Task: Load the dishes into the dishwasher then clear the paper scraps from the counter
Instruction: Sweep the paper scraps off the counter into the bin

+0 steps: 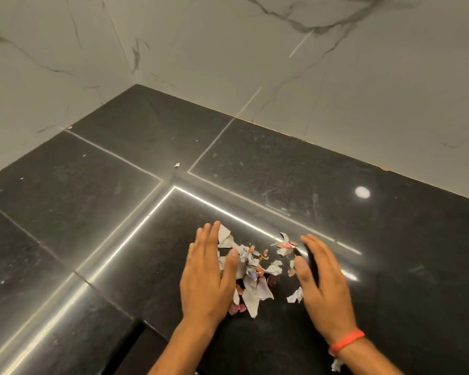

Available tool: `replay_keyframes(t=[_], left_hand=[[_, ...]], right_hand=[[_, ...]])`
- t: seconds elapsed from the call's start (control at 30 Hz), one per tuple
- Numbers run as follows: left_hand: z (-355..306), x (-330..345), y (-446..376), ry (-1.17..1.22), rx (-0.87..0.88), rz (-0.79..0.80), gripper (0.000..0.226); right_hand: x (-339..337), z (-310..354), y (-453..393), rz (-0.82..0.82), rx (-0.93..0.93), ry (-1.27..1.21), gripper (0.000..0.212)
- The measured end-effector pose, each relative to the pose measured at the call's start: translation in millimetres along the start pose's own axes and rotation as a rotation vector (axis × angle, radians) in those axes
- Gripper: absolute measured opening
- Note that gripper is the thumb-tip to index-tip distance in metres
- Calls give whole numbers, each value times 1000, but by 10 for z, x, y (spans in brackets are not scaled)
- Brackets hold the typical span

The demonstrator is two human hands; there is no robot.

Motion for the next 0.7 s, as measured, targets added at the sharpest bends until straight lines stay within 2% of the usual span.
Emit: replay_keyframes(t=[0.13, 0.2, 0.3, 0.4, 0.47, 0.53, 0.7], left_hand=[[-398, 240, 87, 92, 79, 22, 61], [-473, 310, 105, 226, -2, -8, 58], [-544, 356, 88, 491, -163, -46, 48], [-696, 398, 77, 845, -327, -46, 31], [-740, 503, 63, 1076, -474, -21, 34], [-788, 572, 74, 1197, -551, 4, 37], [-896, 425, 196, 1220, -543, 19, 35]], right_hand=[[546, 325, 6, 90, -61, -182, 55], [703, 388, 10, 73, -22, -359, 51], [713, 264, -46, -27, 182, -700, 42], [760, 142, -124, -13, 433, -1056, 32], [822, 80, -121, 7, 637, -1299, 34], [805, 77, -110, 18, 699, -1366, 37], [668, 192, 16, 6, 631, -1278, 35]])
Point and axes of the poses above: each hand's wrist, its own y-axis away from the middle knuckle, its own x-axis out of the palm, z = x × y, the point moved 9 cm from there along -y, towards the middle knuckle, and after that the axes turned 9 degrees about -y, right-handed, at the moved point
